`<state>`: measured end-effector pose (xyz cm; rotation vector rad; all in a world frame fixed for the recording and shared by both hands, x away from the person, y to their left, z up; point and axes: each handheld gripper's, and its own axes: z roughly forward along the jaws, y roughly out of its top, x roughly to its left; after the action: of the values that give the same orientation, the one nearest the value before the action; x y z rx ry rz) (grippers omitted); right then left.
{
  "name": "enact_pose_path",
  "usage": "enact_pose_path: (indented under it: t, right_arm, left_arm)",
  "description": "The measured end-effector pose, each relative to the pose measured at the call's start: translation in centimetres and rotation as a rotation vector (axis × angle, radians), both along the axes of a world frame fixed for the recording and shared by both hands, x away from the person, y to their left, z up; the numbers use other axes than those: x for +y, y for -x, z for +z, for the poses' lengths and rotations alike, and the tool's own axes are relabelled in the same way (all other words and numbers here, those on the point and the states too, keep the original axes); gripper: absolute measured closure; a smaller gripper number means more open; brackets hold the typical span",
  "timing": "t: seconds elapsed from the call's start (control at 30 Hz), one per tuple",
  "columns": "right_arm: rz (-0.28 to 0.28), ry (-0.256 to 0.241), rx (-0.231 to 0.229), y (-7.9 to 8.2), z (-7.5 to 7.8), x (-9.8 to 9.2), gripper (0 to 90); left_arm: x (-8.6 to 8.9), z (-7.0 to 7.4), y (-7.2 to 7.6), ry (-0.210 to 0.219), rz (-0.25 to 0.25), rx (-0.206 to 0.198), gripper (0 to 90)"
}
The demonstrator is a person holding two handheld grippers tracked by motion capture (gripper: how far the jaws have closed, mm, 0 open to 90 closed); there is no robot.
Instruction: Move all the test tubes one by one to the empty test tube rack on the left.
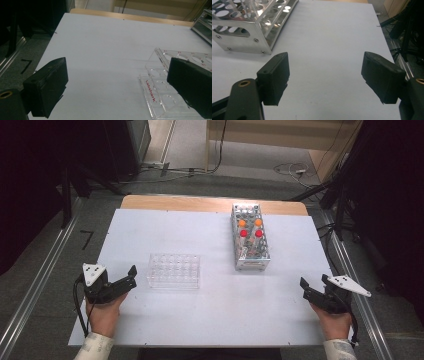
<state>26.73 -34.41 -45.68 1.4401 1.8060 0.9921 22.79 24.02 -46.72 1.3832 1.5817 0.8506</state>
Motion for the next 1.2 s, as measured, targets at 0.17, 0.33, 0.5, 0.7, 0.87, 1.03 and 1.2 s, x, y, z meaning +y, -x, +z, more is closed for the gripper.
enact_pose_path:
  t: [0.17, 0.33, 0.5, 0.7, 0.87, 1.03, 1.2]
  right_arm:
    - [0.024, -0.006, -0.002, -0.3, 0.2, 0.8, 21.3]
    - [0.049, -0.005, 0.003, -0.6, 0.3, 1.5, 21.3]
    - [0.069, -0.01, 0.007, -1.0, 0.5, 2.2, 21.3]
    - [0.101, -0.01, -0.001, -1.5, 0.6, 3.2, 22.0]
    - [0.131, -0.018, -0.004, -2.0, 0.6, 4.1, 22.9]
    - [0.154, -0.024, -0.003, -2.6, 0.6, 5.1, 24.6]
    - [0.176, -0.036, -0.005, -3.4, 0.5, 5.9, 27.8]
  left_arm:
    - [0.0, 0.0, 0.0, 0.0, 0.003, -0.003, 3.7]
    - [0.1, 0.0, 0.1, -0.003, 0.003, -0.003, 3.7]
    - [0.1, 0.0, 0.1, -0.004, 0.009, -0.006, 3.9]
    - [0.0, 0.0, 0.0, -0.007, 0.01, -0.008, 3.9]
    - [0.1, -0.1, 0.0, -0.001, 0.012, -0.007, 4.0]
    - [0.1, -0.1, 0.0, -0.001, 0.012, -0.007, 4.1]
    - [0.0, -0.1, 0.0, -0.002, 0.012, -0.007, 4.5]
